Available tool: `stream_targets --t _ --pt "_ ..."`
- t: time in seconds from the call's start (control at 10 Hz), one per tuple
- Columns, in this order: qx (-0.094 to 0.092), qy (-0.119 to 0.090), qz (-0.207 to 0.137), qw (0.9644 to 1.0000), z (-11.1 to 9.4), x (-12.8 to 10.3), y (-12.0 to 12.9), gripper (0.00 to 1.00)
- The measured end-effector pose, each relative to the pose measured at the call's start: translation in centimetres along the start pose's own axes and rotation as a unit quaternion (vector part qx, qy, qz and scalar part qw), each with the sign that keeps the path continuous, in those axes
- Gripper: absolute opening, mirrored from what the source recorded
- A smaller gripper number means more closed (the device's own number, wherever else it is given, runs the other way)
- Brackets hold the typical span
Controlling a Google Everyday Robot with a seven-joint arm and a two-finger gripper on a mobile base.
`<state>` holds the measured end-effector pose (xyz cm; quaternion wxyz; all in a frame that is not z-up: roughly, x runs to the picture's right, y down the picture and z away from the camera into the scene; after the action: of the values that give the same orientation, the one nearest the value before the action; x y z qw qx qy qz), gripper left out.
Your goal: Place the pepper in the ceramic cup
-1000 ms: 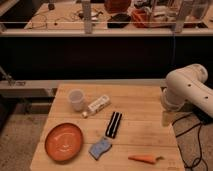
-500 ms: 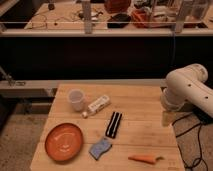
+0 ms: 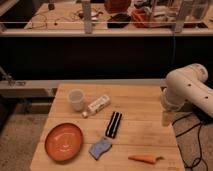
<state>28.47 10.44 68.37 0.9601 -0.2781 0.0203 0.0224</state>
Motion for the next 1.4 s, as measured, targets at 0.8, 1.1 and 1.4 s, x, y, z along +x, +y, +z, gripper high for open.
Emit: stream_targets --t 0.8,1.1,1.4 --pt "-0.007 -0.023 -0.037 0.9990 2.8 -4.0 4.1 0.80" --pt "-0.011 -0.035 -0.052 0.9980 3.9 -6.1 5.7 0.80" --pt "-0.017 -0.050 -0.078 0.9956 5.8 -6.6 6.9 0.80"
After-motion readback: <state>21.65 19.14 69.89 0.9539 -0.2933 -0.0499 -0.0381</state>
